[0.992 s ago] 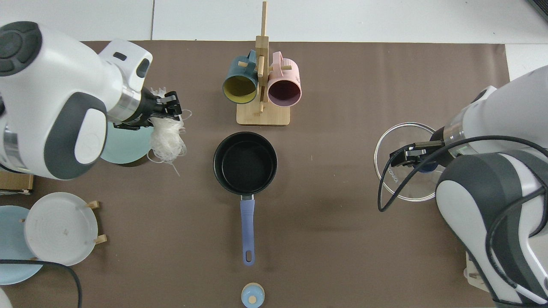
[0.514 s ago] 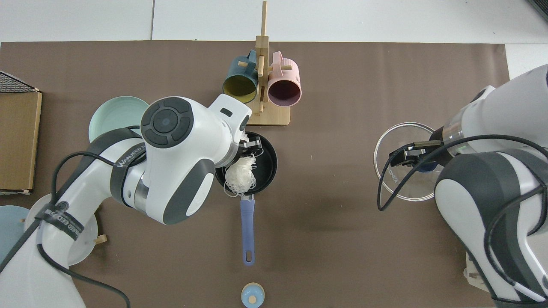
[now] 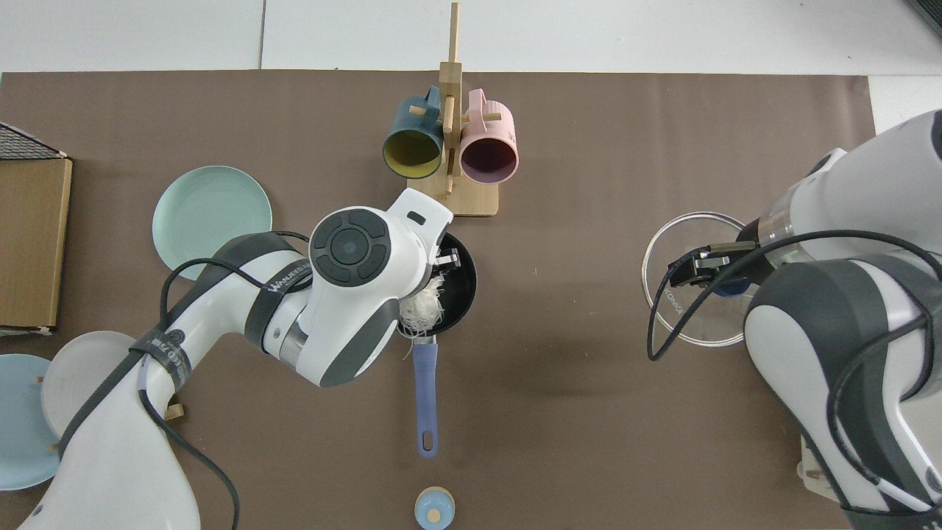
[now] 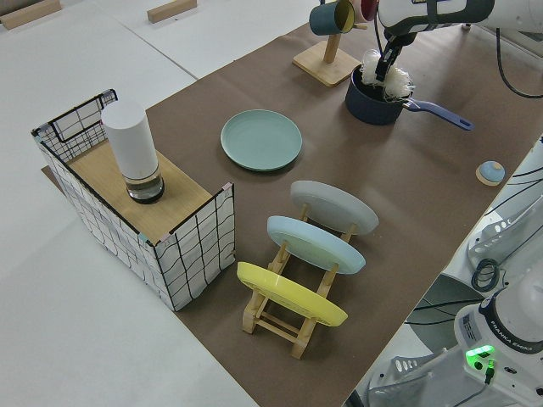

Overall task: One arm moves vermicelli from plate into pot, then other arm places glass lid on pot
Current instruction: 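Lower the vermicelli into the black pot and open the left gripper, then withdraw the left gripper while the right gripper lifts the glass lid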

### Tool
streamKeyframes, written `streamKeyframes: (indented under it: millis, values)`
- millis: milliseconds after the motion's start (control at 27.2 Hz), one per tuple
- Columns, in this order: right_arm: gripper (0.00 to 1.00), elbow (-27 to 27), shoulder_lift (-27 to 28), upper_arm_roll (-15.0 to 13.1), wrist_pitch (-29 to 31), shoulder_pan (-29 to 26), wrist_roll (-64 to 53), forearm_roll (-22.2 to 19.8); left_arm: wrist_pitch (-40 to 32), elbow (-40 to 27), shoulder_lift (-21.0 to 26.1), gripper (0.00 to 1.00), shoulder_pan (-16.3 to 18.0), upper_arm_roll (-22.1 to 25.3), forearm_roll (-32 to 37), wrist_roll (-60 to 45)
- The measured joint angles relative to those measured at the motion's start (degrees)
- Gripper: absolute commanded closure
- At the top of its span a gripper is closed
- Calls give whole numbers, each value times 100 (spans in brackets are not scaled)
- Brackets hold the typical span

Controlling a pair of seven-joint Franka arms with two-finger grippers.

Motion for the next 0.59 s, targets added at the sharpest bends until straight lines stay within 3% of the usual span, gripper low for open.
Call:
streamKeyframes:
  millis: [73,147,184,477,588]
  values:
    - [100,-9,7,0,0,1,0,2,42,-2,118,44,-62,-2,299,-255]
    - [100,-22,10,2,0,2,0,4,84,-2,214,21,-95,-4,421,-384]
    - [100,-27,11,2,1,2,0,5,108,-2,248,2,-100,-4,441,-409]
    - [100,-88,11,17,3,3,0,12,133,122,271,0,-65,15,453,-443]
    - [100,-148,9,33,22,3,26,19,-191,357,218,0,91,2,452,-421]
